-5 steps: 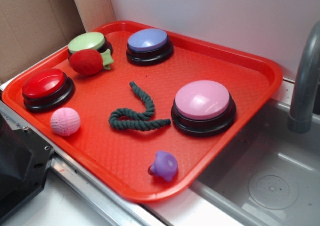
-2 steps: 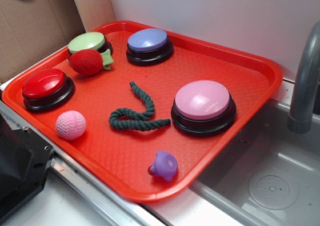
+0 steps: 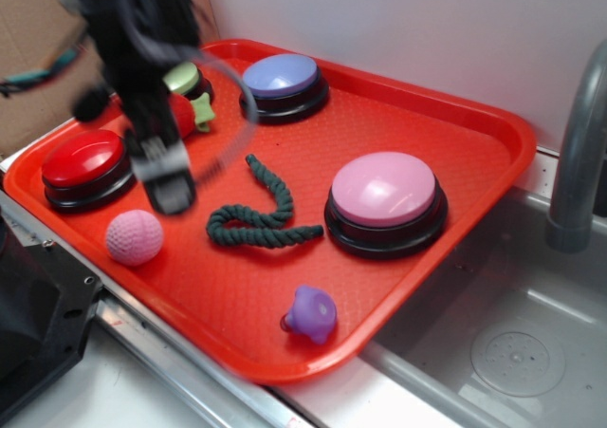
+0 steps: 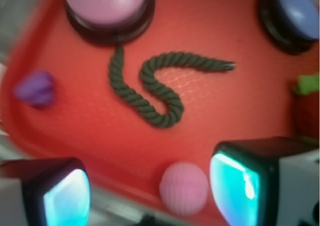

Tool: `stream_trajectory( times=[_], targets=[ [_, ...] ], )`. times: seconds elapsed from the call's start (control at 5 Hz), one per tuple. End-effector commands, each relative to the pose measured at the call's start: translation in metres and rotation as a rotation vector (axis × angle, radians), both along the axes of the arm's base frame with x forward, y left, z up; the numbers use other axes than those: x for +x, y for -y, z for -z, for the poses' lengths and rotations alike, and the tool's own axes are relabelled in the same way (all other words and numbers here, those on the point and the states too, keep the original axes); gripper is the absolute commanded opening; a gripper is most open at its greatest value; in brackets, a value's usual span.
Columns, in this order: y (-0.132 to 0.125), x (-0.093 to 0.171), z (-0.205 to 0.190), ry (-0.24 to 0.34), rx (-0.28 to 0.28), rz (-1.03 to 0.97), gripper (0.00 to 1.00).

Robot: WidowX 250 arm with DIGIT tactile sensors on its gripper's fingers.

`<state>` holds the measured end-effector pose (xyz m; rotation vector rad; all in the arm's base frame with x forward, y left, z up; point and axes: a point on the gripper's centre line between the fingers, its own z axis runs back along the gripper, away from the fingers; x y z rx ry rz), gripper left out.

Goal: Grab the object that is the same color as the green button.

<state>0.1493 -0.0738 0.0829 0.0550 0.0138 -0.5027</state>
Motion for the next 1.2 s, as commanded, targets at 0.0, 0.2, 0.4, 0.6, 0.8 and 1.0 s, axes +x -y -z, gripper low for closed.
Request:
stream_trajectory(
  times=[0.0, 0.2, 0.4, 0.6, 0.8, 1.0],
  targets=[
    [0.014, 0.031, 0.064, -0.011, 0.021, 0.122, 1.00],
    [0.036, 0.041, 0.072, 0.009, 0.007, 0.216, 1.00],
    [0.045, 0.047, 0.068, 0.029, -0.003, 0.229, 0.00],
    [0.037, 0.050, 0.059, 0.051, -0.024, 0.191, 0.00],
    [0.028, 0.050, 0.054, 0.075, -0.056, 0.163, 0.00],
    [0.022, 0.046, 0.043, 0.116, -0.062, 0.142, 0.00]
  ],
)
